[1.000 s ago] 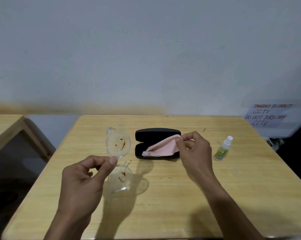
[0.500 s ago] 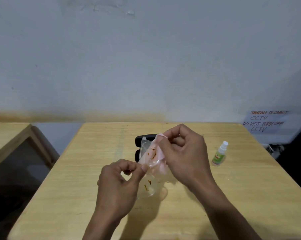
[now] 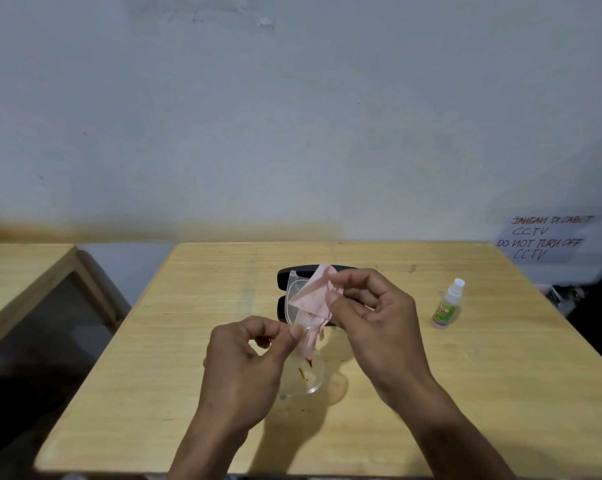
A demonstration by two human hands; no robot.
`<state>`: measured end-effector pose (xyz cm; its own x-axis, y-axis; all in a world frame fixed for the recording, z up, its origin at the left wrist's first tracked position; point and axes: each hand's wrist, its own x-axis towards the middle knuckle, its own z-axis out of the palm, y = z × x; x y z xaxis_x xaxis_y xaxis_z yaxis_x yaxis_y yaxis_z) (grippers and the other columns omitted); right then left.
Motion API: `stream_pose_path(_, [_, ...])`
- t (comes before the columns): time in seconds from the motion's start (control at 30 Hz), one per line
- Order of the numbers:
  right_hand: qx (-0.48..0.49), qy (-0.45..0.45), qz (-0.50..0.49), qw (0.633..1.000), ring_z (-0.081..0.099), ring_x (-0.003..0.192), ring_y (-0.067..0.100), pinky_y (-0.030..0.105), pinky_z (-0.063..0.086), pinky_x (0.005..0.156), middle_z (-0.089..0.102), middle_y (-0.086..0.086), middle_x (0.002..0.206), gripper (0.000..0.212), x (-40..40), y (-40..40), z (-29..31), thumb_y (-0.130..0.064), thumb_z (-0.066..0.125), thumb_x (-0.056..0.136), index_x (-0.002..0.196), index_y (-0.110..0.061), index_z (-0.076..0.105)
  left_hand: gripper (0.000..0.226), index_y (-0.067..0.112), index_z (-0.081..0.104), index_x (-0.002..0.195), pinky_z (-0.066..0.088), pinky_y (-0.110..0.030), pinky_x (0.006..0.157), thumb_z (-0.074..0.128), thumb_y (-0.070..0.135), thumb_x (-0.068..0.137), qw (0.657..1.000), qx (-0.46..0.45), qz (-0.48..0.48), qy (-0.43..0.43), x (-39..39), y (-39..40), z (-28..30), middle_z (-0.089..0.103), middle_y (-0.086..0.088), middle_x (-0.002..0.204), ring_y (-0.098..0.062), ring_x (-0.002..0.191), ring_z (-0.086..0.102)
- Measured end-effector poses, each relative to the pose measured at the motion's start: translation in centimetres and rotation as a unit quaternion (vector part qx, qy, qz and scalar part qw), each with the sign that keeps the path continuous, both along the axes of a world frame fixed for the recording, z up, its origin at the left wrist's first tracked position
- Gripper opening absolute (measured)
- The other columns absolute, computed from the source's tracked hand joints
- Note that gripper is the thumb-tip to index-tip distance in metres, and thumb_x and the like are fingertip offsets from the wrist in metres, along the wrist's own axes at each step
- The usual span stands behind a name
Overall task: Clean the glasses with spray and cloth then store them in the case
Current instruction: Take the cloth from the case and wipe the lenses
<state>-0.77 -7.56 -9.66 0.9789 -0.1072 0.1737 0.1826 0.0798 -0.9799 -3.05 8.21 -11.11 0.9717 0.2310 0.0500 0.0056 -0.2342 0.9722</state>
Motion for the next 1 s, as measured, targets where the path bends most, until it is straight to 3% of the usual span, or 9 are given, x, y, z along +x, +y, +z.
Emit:
stream_pose_path(0.17, [0.015, -0.007, 0.001, 1.0, 0.077, 0.079, 0.013, 0.023, 0.059, 0.07, 0.08, -0.004, 0.088, 0.025, 0.1, -0.1, -0.4, 0.004, 0.076, 0.083, 0.099, -0.016, 0.074, 0.018, 0.017, 0.077, 0.065, 0.047, -0.013, 0.05, 0.082, 0.031, 0.076, 1.0, -0.006, -0.005, 0.0, 0.1, 0.0, 0.3, 0.074, 0.001, 0.069, -0.017, 0.063, 0.061])
stream_pose_path(0.3, [-0.028, -0.045, -0.029, 0.998, 0.077, 0.086, 0.012, 0.027, 0.062, 0.074, 0.08, -0.002, 0.093, 0.035, 0.0, -0.1, -0.6, -0.004, 0.078, 0.085, 0.112, -0.025, 0.071, 0.02, 0.015, 0.075, 0.063, 0.043, -0.01, 0.044, 0.082, 0.027, 0.077, 1.0, -0.009, -0.006, -0.001, 0.0, -0.3, 0.7, 0.07, 0.008, 0.059, -0.014, 0.057, 0.055])
stream_pose_path(0.37, [-0.063, -0.065, -0.064, 0.994, 0.076, 0.086, 0.006, 0.02, 0.059, 0.076, 0.08, -0.007, 0.093, 0.036, 0.1, -0.2, -0.8, -0.008, 0.079, 0.084, 0.114, -0.027, 0.071, 0.019, 0.018, 0.075, 0.063, 0.047, -0.016, 0.052, 0.082, 0.03, 0.076, 1.0, -0.005, -0.009, -0.003, 0.0, -0.4, 0.6, 0.069, 0.011, 0.058, -0.011, 0.056, 0.053])
stream_pose_path(0.43, [-0.108, -0.095, -0.105, 0.984, 0.073, 0.084, -0.001, 0.014, 0.055, 0.073, 0.078, -0.015, 0.091, 0.03, 0.2, -0.2, -0.9, -0.009, 0.079, 0.085, 0.106, -0.029, 0.074, 0.017, 0.026, 0.075, 0.065, 0.053, -0.035, 0.078, 0.082, 0.038, 0.076, 1.0, 0.012, -0.01, 0.001, 0.0, -0.4, 0.5, 0.069, 0.015, 0.06, -0.008, 0.059, 0.055])
stream_pose_path(0.5, [-0.133, -0.131, -0.123, 0.975, 0.072, 0.084, 0.002, 0.021, 0.058, 0.07, 0.077, -0.014, 0.09, 0.022, 0.3, -0.3, -1.0, -0.007, 0.077, 0.087, 0.098, -0.025, 0.078, 0.018, 0.029, 0.076, 0.066, 0.046, -0.055, 0.098, 0.081, 0.043, 0.075, 1.0, 0.026, -0.01, 0.005, -0.1, -0.6, 0.5, 0.07, 0.016, 0.062, -0.009, 0.064, 0.057])
stream_pose_path(0.57, [-0.168, -0.169, -0.11, 0.965, 0.073, 0.088, 0.007, 0.029, 0.06, 0.071, 0.076, -0.012, 0.095, 0.017, 0.3, -0.2, -1.2, -0.005, 0.075, 0.088, 0.097, -0.018, 0.08, 0.017, 0.028, 0.076, 0.066, 0.05, -0.051, 0.095, 0.082, 0.039, 0.076, 1.0, 0.022, -0.009, 0.007, -0.1, -0.7, 0.7, 0.071, 0.013, 0.061, -0.011, 0.065, 0.059])
stream_pose_path(0.67, [-0.228, -0.18, -0.071, 0.954, 0.071, 0.099, 0.006, 0.028, 0.059, 0.076, 0.074, -0.012, 0.107, 0.014, 0.3, 0.1, -1.8, -0.013, 0.074, 0.09, 0.102, -0.019, 0.08, 0.015, 0.029, 0.076, 0.064, 0.052, -0.034, 0.076, 0.081, 0.035, 0.077, 1.0, 0.007, -0.008, 0.009, 0.0, -0.7, 1.0, 0.071, 0.005, 0.062, -0.011, 0.061, 0.058])
stream_pose_path(0.8, [-0.191, -0.117, -0.026, 0.974, 0.068, 0.106, 0.007, 0.031, 0.06, 0.08, 0.07, -0.014, 0.114, 0.015, 0.0, 0.4, -2.1, -0.029, 0.068, 0.094, 0.101, -0.024, 0.081, 0.014, 0.03, 0.076, 0.066, 0.05, -0.055, 0.094, 0.08, 0.038, 0.077, 1.0, 0.009, -0.009, 0.021, -0.1, -0.8, 1.1, 0.075, 0.005, 0.066, -0.01, 0.065, 0.064])
stream_pose_path(1.0, [-0.014, -0.063, -0.062, 0.996, 0.075, 0.086, 0.006, 0.02, 0.059, 0.075, 0.079, -0.003, 0.088, 0.014, 0.5, 0.6, -1.3, -0.011, 0.08, 0.083, 0.094, -0.019, 0.079, 0.014, 0.032, 0.077, 0.066, 0.043, -0.062, 0.099, 0.079, 0.041, 0.077, 0.999, 0.017, -0.018, 0.028, -0.3, -1.0, 1.5, 0.073, 0.013, 0.063, -0.005, 0.062, 0.059])
